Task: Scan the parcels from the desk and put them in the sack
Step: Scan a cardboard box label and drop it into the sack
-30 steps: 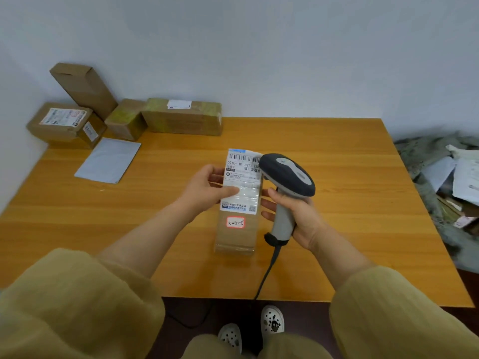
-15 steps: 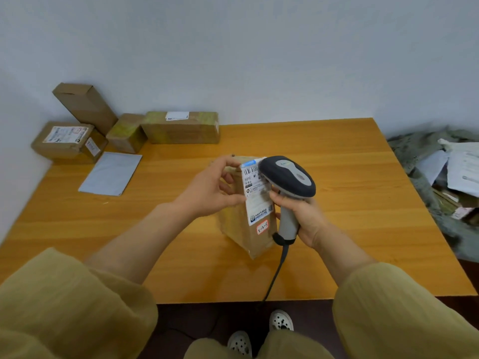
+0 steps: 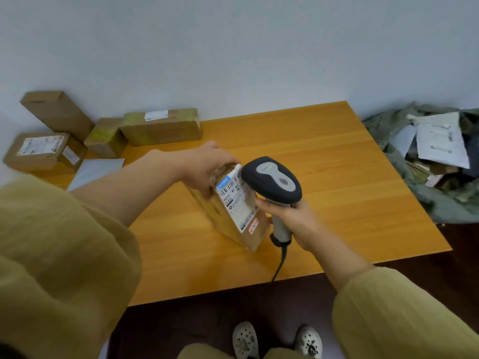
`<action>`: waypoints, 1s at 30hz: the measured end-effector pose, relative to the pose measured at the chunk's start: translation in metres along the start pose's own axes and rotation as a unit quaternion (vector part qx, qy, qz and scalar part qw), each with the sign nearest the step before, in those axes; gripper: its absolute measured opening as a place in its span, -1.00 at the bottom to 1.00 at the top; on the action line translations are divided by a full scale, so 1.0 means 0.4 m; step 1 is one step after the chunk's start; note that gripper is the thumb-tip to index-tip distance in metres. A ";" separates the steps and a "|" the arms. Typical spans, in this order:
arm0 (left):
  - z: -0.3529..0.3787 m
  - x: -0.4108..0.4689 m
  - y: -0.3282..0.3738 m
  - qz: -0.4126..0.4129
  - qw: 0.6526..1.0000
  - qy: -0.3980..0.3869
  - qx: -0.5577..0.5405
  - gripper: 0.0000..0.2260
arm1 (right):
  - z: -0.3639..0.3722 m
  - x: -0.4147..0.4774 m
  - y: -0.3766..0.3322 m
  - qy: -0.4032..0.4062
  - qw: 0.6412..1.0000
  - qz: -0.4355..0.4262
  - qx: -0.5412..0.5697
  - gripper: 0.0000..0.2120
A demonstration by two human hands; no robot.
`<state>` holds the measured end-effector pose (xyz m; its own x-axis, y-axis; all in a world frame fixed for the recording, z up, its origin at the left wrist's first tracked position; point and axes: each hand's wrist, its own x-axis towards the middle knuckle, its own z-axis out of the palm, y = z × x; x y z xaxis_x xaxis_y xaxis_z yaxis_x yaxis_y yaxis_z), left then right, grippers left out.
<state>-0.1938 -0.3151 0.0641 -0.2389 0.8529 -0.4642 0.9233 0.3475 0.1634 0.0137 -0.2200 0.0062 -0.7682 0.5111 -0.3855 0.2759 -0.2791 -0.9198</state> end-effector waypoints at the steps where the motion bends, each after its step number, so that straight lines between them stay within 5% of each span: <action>1: -0.001 -0.011 -0.011 -0.003 1.000 0.014 -0.011 -0.18 | -0.004 -0.017 -0.011 -0.005 1.000 -0.009 -0.024 -0.75; 9: -0.060 -0.108 -0.004 -0.070 0.987 0.142 -0.033 -0.20 | -0.037 -0.146 -0.095 -0.067 0.985 -0.064 -0.144 -0.80; 30: -0.148 -0.181 0.197 -0.105 0.971 0.205 0.067 -0.26 | -0.173 -0.352 -0.187 -0.038 0.952 -0.170 -0.253 -0.80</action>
<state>-0.1214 -0.3264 0.1622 -0.4998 0.8620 -0.0846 0.8659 0.4997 -0.0242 0.1412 -0.2148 0.1244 -0.8974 0.4355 -0.0712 0.2325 0.3295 -0.9151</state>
